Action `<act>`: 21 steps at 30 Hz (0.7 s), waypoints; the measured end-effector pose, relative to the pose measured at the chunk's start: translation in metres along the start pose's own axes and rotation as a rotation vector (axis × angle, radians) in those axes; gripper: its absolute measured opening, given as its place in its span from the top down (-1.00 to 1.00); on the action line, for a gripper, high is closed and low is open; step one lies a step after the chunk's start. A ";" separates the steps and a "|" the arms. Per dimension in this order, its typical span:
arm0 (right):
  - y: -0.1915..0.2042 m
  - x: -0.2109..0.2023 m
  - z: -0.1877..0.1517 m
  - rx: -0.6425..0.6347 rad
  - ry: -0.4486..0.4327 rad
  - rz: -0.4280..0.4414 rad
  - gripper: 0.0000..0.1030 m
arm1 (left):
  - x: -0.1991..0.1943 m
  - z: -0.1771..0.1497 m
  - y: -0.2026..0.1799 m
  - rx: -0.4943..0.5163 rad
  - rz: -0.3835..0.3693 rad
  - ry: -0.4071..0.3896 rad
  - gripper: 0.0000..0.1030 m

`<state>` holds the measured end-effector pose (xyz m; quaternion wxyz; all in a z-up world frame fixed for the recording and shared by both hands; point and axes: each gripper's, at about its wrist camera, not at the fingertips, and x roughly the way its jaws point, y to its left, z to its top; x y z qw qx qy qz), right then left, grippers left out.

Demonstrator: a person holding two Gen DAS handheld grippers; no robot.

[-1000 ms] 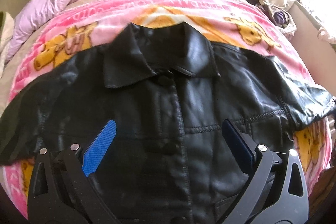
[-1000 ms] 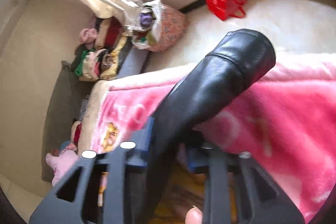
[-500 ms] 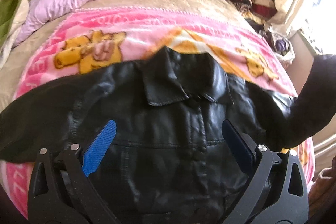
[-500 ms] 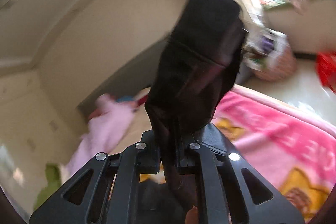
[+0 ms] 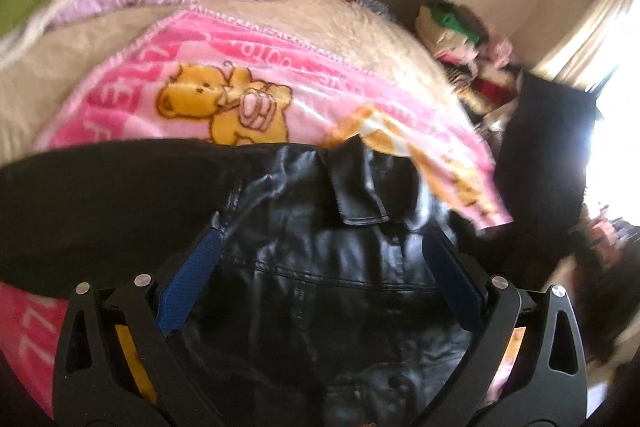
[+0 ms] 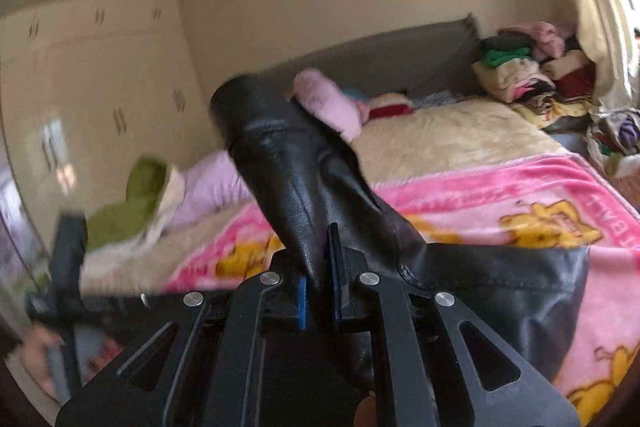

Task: Fold large clothes
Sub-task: 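Lift the sleeve with the right tool and fold it across the jacket front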

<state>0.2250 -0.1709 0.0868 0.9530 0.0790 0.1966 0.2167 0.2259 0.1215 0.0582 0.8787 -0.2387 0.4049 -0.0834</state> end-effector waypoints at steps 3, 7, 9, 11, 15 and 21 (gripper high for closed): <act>0.026 0.020 -0.022 -0.044 0.054 0.006 0.84 | -0.006 -0.003 0.018 -0.070 -0.115 -0.009 -0.84; 0.051 0.041 -0.050 -0.094 0.117 0.016 0.84 | -0.012 -0.008 0.034 -0.137 -0.218 -0.022 -0.84; 0.059 0.048 -0.062 -0.116 0.142 0.020 0.84 | -0.014 -0.010 0.040 -0.152 -0.239 -0.029 -0.84; 0.068 0.057 -0.074 -0.141 0.180 0.019 0.79 | -0.015 -0.012 0.046 -0.167 -0.261 -0.033 -0.84; 0.075 0.072 -0.099 -0.130 0.254 0.027 0.71 | -0.007 -0.016 0.055 -0.187 -0.276 -0.008 -0.84; 0.079 0.071 -0.124 -0.128 0.382 0.073 -0.66 | 0.017 -0.030 0.061 -0.201 -0.281 0.071 -0.84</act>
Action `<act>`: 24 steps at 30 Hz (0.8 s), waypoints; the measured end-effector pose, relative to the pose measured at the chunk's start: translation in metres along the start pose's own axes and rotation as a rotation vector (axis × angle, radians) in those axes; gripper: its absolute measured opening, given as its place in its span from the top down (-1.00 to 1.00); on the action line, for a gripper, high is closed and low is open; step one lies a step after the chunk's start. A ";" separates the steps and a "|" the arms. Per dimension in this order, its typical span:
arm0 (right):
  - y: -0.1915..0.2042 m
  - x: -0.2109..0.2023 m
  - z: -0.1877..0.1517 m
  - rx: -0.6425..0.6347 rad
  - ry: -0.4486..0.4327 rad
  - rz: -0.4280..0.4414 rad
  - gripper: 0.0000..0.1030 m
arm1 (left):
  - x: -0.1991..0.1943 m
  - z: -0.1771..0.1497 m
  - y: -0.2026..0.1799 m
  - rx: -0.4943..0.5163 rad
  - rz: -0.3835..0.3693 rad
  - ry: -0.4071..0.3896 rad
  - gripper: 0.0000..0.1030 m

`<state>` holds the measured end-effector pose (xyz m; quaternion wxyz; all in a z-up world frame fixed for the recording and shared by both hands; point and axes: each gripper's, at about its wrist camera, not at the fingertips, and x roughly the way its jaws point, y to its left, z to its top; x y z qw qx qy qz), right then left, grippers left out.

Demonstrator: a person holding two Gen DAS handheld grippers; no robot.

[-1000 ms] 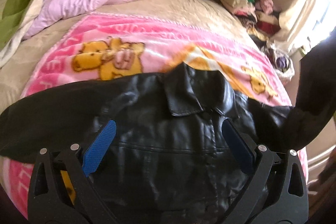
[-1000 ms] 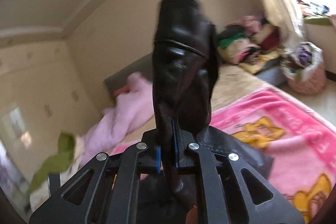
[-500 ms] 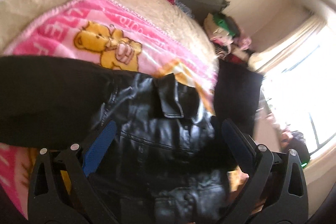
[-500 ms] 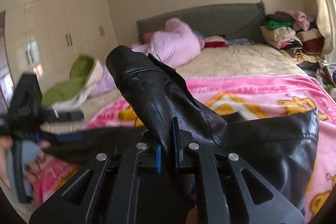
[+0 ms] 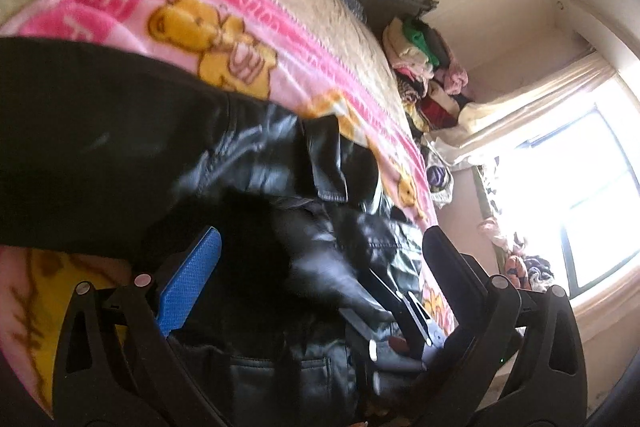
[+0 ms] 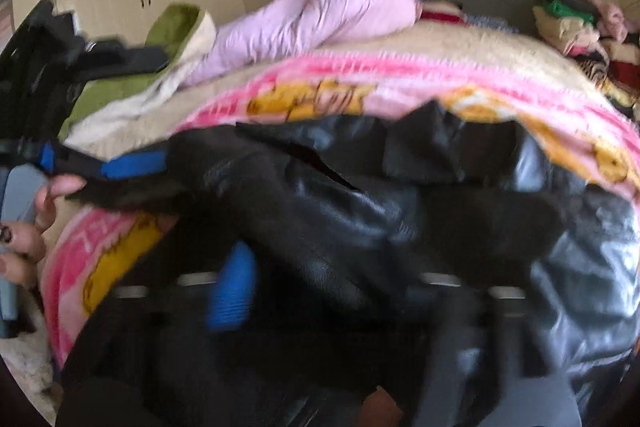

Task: Fold large clothes
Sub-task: 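Lift the sleeve with the right tool and fold it across the jacket front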

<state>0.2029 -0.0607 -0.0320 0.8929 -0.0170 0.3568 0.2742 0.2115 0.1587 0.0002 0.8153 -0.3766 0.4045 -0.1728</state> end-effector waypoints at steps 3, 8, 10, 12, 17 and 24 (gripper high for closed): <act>0.000 -0.020 -0.012 0.012 0.015 0.027 -0.79 | 0.010 -0.006 0.008 -0.008 0.044 0.030 -0.84; -0.022 -0.065 -0.024 0.114 -0.033 0.028 -0.82 | 0.035 -0.016 0.026 -0.037 0.098 0.093 -0.81; -0.033 -0.077 -0.026 0.159 -0.050 0.008 -0.82 | 0.046 -0.018 0.026 -0.025 0.088 0.099 -0.61; -0.043 -0.089 -0.028 0.185 -0.065 -0.019 -0.82 | 0.054 -0.021 0.020 0.017 0.117 0.099 0.01; -0.076 -0.114 -0.028 0.243 -0.098 -0.103 -0.78 | 0.053 -0.022 -0.013 0.180 0.149 0.055 0.95; -0.138 -0.130 -0.010 0.351 -0.198 -0.262 -0.42 | 0.012 -0.017 -0.058 0.391 0.143 -0.112 0.96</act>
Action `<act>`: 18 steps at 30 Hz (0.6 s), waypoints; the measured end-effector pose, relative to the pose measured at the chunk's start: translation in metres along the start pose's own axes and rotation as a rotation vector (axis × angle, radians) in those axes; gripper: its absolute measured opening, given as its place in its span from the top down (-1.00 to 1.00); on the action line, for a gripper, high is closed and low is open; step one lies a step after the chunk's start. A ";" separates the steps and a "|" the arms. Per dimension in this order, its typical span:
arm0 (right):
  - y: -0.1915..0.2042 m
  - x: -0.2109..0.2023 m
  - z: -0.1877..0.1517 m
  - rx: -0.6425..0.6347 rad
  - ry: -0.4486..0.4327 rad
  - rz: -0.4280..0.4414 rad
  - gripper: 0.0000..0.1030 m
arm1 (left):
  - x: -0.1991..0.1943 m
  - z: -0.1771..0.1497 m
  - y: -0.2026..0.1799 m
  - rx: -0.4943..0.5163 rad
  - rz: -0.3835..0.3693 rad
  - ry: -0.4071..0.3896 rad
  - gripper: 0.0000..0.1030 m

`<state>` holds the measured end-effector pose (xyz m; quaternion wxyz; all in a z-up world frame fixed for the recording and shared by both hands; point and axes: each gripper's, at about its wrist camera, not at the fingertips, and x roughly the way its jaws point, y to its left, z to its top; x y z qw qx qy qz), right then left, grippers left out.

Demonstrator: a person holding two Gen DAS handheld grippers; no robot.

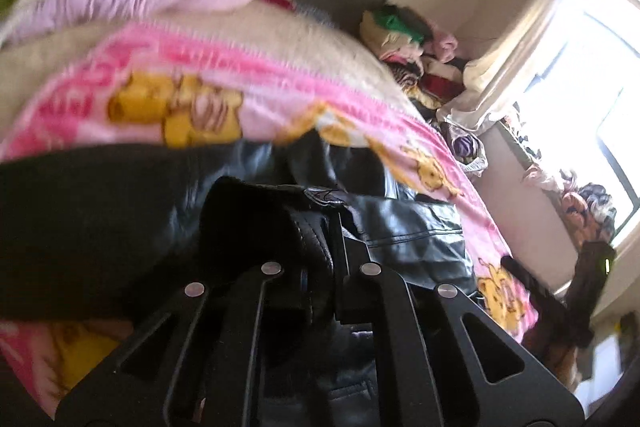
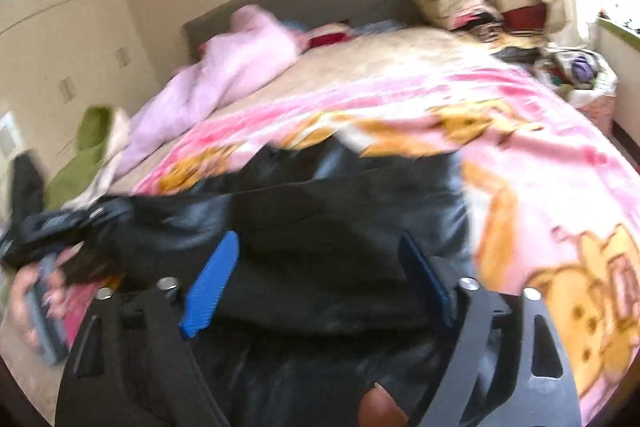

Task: Fold large clothes
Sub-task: 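Lift the sleeve with the right tool and fold it across the jacket front, then release the sleeve with the right tool and pull back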

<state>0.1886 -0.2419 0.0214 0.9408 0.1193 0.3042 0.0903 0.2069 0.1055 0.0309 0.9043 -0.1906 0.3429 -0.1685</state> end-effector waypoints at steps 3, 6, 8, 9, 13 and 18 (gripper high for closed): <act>-0.014 0.029 0.010 0.016 0.040 -0.049 -0.26 | 0.009 -0.004 0.004 0.031 0.017 0.011 0.96; -0.028 0.069 0.010 0.021 0.130 -0.126 -0.20 | 0.023 -0.015 0.015 0.038 0.041 0.041 0.96; -0.035 0.087 0.004 0.010 0.176 -0.176 -0.17 | 0.033 -0.022 0.022 0.053 0.070 0.060 0.95; -0.041 0.097 -0.002 0.004 0.207 -0.233 -0.17 | 0.036 -0.024 0.028 0.044 0.080 0.073 0.95; -0.064 0.118 -0.021 0.040 0.250 -0.243 -0.18 | 0.056 -0.037 0.055 -0.054 0.092 0.162 0.87; -0.049 0.098 -0.014 0.011 0.220 -0.232 -0.22 | 0.057 -0.042 0.060 -0.075 0.092 0.183 0.76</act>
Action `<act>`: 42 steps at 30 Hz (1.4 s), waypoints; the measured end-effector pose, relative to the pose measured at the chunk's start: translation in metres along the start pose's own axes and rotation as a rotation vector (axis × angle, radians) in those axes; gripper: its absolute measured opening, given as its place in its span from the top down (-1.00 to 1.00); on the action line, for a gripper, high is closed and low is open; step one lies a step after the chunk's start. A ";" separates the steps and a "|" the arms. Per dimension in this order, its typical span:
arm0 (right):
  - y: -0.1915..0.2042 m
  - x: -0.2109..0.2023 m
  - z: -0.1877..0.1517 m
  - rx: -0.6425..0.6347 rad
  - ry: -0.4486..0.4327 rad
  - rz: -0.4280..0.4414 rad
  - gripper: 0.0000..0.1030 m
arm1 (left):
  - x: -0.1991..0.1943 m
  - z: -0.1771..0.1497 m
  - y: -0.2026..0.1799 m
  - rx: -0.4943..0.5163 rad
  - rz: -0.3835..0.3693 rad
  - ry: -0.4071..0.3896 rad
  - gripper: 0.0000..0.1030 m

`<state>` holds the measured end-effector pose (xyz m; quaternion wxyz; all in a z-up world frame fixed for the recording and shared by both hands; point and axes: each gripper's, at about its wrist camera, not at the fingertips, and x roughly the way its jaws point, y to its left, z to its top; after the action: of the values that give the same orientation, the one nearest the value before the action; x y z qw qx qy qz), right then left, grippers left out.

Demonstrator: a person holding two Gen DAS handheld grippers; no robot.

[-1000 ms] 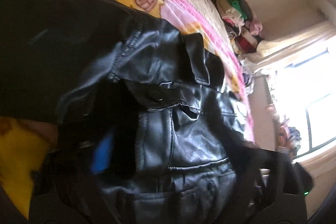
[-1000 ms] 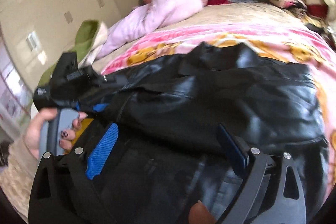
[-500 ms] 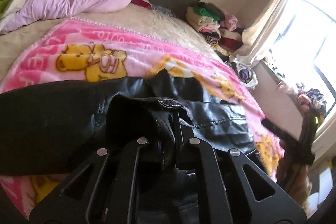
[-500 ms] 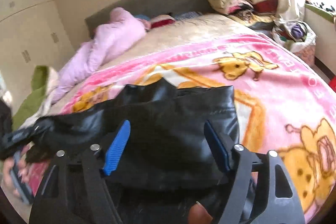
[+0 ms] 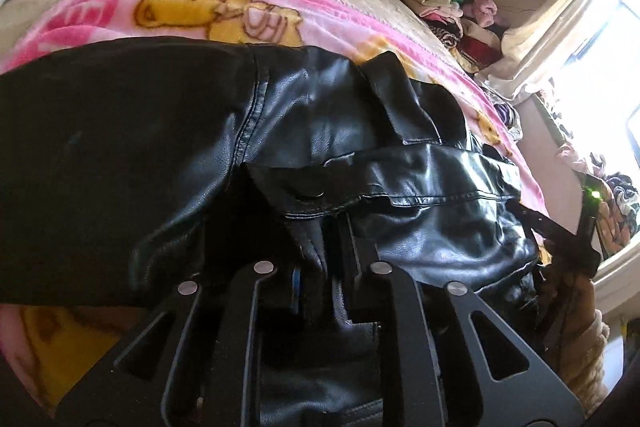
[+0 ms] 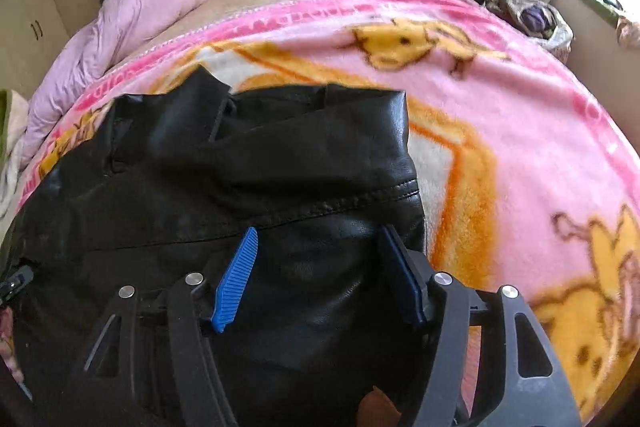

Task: Fold large clothes
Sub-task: 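Release the sleeve with the right tool and pull back, then move the left tool to the other sleeve and grasp its cuff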

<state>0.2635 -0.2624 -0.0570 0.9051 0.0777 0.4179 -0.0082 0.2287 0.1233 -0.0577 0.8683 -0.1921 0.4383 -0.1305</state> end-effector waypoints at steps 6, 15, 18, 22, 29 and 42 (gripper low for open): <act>0.033 -0.051 -0.019 -0.077 -0.044 0.153 -0.28 | -0.040 0.007 -0.018 0.027 0.009 -0.060 0.16; 0.068 -0.039 -0.056 -0.142 0.097 0.166 -0.36 | -0.034 -0.023 -0.040 0.054 0.063 0.025 -0.03; 0.068 -0.026 -0.064 -0.116 0.126 0.151 -0.36 | -0.013 -0.034 -0.024 0.005 0.102 0.083 -0.05; 0.073 -0.031 -0.065 -0.106 0.105 0.126 -0.36 | -0.017 -0.035 -0.020 -0.007 0.093 0.057 -0.11; 0.092 -0.070 -0.064 -0.090 0.025 0.221 -0.75 | -0.060 -0.027 -0.017 -0.032 0.144 -0.021 -0.83; 0.167 -0.100 -0.053 -0.177 -0.021 0.316 -0.88 | -0.110 -0.018 0.031 -0.172 0.250 -0.070 -0.82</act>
<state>0.1718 -0.0946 0.0072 0.9028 0.0625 0.3899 0.1701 0.1524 0.1900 -0.0032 0.8730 -0.2140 0.4377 0.0233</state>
